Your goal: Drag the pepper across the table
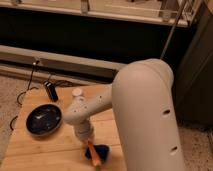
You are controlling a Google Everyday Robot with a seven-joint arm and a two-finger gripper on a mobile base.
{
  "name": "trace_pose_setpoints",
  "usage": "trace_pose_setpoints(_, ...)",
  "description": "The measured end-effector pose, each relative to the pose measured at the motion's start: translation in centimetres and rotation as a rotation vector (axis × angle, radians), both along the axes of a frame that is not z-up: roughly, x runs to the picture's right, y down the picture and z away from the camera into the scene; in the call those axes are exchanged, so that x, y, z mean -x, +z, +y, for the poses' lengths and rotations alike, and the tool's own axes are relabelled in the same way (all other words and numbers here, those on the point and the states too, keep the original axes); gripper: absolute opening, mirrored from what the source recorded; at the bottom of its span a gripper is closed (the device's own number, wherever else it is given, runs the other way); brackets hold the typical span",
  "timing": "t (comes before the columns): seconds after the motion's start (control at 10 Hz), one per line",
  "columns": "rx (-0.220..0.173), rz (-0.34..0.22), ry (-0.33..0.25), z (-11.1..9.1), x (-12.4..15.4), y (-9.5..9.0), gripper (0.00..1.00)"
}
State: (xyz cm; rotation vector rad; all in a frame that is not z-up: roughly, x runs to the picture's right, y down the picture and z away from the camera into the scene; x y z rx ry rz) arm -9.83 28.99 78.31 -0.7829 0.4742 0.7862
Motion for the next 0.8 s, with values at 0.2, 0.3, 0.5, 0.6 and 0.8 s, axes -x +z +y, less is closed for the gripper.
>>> trace_pose_setpoints(0.2,0.014,0.016,0.005,-0.2,-0.3,0.9,0.41)
trace_pose_setpoints(0.3,0.007,0.02,0.001,-0.5,-0.5,1.3,0.51)
trace_pose_setpoints(0.5,-0.016,0.03,-0.01,-1.0,-1.0,1.6,0.68)
trace_pose_setpoints(0.6,-0.034,0.036,-0.01,-1.6,-1.1,1.7,0.78)
trace_pose_setpoints(0.8,-0.073,0.039,-0.005,-2.6,-1.0,1.7,0.8)
